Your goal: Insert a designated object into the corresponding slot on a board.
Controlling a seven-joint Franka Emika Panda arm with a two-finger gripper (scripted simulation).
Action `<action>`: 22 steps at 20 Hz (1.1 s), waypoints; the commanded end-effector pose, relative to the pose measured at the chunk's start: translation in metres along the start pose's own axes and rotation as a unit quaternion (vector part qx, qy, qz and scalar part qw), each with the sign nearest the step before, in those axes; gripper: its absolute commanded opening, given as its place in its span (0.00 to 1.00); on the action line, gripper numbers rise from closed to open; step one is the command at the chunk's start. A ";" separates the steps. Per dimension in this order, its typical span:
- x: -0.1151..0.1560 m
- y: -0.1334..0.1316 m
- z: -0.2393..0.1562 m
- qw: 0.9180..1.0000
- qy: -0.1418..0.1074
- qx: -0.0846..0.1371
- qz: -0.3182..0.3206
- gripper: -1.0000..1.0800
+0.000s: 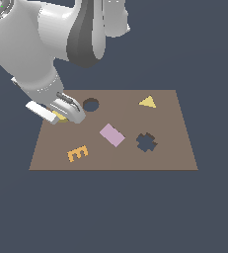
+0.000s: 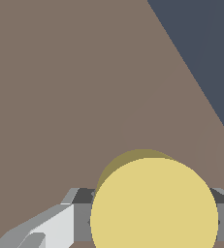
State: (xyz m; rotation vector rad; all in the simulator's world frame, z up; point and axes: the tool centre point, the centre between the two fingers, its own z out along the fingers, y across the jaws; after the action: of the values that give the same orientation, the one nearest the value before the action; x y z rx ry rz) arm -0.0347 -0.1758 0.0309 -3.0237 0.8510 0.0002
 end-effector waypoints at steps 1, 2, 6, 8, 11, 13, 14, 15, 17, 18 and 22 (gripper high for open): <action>-0.002 -0.004 -0.001 1.000 0.000 0.000 -0.012 0.00; -0.004 -0.005 -0.001 1.000 0.000 0.000 -0.020 0.00; -0.013 -0.015 -0.002 0.998 0.000 0.000 -0.061 0.00; -0.019 -0.021 -0.003 0.996 0.000 0.000 -0.088 0.00; -0.031 -0.031 -0.004 0.991 0.000 0.000 -0.136 0.00; -0.041 -0.038 -0.005 0.985 0.000 0.000 -0.173 0.00; -0.046 -0.041 -0.006 0.982 0.000 0.000 -0.191 0.00; -0.051 -0.043 -0.006 0.978 0.000 0.000 -0.207 0.00; -0.060 -0.048 -0.007 0.972 0.000 0.000 -0.237 0.00; -0.064 -0.049 -0.008 0.968 0.000 0.000 -0.250 0.00; -0.077 -0.054 -0.009 0.957 0.000 0.000 -0.291 0.00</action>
State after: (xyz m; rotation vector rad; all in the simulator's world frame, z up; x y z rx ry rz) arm -0.0690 -0.0937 0.0391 -3.1406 -0.0138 0.0011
